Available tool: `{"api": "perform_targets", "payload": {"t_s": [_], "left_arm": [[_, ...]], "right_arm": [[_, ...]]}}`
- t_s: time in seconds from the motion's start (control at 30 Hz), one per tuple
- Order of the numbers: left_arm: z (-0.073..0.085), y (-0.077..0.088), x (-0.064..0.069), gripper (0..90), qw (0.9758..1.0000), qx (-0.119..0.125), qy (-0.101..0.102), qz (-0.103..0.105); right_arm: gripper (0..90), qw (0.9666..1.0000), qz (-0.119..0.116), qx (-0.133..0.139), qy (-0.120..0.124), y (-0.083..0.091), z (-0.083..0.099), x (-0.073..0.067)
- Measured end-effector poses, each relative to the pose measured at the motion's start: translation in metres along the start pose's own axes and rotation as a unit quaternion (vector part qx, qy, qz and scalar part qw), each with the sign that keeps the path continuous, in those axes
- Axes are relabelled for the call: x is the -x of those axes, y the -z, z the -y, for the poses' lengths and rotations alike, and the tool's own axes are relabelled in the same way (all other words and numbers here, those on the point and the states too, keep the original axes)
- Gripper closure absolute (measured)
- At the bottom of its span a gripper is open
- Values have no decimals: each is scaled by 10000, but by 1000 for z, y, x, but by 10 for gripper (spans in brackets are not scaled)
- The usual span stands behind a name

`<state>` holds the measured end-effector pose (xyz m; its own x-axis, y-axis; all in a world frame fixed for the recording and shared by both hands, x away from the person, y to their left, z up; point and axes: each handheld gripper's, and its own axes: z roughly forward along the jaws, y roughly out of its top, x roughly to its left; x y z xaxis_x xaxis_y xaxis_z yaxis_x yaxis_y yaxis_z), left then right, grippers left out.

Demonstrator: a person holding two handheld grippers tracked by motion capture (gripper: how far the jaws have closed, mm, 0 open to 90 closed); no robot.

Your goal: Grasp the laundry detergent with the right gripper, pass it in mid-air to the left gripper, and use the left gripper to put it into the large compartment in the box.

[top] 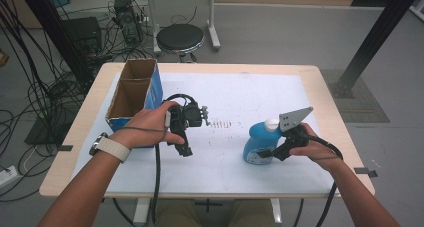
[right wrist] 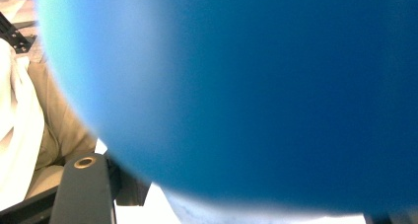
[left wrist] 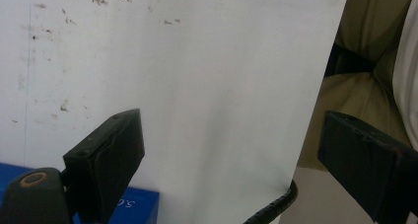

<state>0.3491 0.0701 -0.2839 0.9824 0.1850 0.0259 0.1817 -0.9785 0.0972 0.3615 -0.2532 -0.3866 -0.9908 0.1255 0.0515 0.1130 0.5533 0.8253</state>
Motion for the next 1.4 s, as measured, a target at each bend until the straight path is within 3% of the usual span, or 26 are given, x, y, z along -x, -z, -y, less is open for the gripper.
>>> {"api": "perform_targets", "payload": {"t_s": [0.43,1.0,1.4], "left_arm": [[-1,-1,1,111,10000,21,44,12],[0,-1,0,111,10000,0,17,4],[1,-1,0,111,10000,36,49,5]], "right_arm": [[320,9998,41,181,-17,0,2,0],[406,9998,33,210,50,-4,3,0],[412,9996,23,267,28,-4,5,1]]}}
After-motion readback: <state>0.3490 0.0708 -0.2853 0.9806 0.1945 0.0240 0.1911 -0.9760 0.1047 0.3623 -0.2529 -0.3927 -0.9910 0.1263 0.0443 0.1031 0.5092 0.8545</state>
